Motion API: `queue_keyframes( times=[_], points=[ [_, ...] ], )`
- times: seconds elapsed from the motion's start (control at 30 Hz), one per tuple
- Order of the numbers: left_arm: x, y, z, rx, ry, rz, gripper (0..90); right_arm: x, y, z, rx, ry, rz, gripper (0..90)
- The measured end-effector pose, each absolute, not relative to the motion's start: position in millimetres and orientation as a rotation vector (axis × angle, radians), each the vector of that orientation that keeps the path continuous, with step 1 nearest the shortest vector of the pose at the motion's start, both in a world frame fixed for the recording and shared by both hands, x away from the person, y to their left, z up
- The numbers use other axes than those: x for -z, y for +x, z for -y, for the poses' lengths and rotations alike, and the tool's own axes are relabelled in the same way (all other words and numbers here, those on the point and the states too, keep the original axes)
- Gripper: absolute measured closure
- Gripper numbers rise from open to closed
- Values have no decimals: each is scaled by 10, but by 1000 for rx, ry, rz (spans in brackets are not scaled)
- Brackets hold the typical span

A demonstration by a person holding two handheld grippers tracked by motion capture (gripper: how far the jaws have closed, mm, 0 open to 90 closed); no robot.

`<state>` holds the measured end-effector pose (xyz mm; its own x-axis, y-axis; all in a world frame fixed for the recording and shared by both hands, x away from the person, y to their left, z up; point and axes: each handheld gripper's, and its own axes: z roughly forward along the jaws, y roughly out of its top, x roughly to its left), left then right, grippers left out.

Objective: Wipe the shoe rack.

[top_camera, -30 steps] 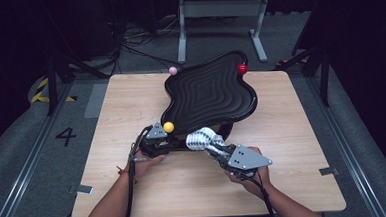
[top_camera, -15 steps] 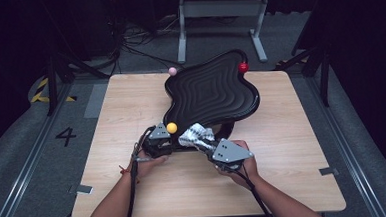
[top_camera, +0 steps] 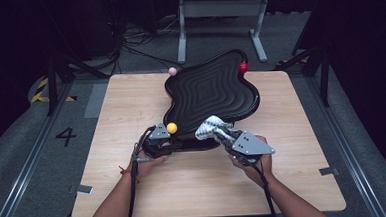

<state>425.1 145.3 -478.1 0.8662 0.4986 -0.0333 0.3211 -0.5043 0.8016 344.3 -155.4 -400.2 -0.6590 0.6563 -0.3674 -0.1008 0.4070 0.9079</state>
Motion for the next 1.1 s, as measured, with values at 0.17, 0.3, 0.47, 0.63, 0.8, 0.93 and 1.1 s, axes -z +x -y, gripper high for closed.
queue_keyframes(
  times=[0.17,0.3,0.47,0.63,0.8,0.93,1.1],
  points=[
    [4781,4251,-1453,-251,2143,-589,739,3930,3418,1670,-1335,499,-1893,818],
    [4782,4253,-1454,-250,2145,-582,739,3849,3395,1799,-1351,530,-1861,818],
    [4782,4254,-1454,-253,2146,-581,739,3821,3364,1855,-1358,564,-1841,818],
    [4781,4254,-1455,-257,2148,-578,739,3873,3376,1749,-1358,574,-1855,818],
    [4781,4255,-1455,-259,2148,-578,739,3981,3427,1501,-1324,528,-1901,818],
    [4782,4253,-1454,-251,2146,-582,739,4051,3476,1299,-1313,501,-1935,818],
    [4783,4253,-1453,-252,2144,-582,739,4128,3471,1108,-1288,448,-1977,818]
  ],
)
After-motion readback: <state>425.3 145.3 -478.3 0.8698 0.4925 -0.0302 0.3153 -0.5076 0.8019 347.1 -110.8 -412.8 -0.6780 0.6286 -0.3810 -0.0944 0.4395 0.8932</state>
